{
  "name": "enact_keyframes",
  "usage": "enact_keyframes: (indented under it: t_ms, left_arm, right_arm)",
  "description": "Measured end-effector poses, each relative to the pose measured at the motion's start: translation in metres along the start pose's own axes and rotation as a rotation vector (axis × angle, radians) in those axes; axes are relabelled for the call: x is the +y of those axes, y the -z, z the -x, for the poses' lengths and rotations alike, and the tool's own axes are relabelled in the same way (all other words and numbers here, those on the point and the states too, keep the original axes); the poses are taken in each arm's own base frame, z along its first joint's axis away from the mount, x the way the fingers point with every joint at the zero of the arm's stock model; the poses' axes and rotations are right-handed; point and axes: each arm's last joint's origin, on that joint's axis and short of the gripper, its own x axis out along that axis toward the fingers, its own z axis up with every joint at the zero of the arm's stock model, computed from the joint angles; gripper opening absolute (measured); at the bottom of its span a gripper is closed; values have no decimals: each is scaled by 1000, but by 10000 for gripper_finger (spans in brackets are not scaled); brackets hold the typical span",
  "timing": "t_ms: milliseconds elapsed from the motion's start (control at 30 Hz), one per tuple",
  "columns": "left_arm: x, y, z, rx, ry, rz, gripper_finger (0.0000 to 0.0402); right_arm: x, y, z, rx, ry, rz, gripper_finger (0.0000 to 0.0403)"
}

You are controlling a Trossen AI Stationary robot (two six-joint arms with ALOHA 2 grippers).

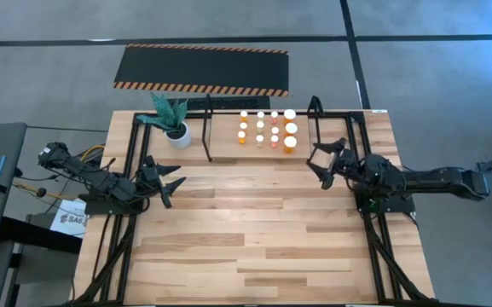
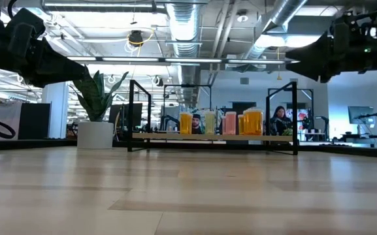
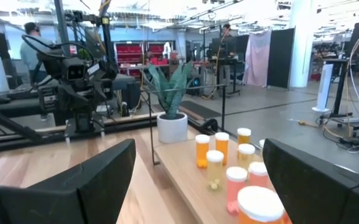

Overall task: Pick and place medicine bottles onto shelf by color
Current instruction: Return to Home Position

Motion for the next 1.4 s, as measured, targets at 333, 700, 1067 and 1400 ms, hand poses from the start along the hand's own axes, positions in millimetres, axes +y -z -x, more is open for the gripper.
enact_keyframes:
  t_ms: [333,700,1067,1400]
  left_arm:
    - [0,0,0,0,0,0,208]
    - [0,0,0,0,0,0,208]
    - [0,0,0,0,0,0,208]
    - [0,0,0,0,0,0,208]
  right_arm:
    - [-9,-3,19,10,38,7,374]
    - [-16,1,30,33,74,15,374]
    - [-16,4,30,72,73,25,374]
    - [-16,5,29,79,73,29,374]
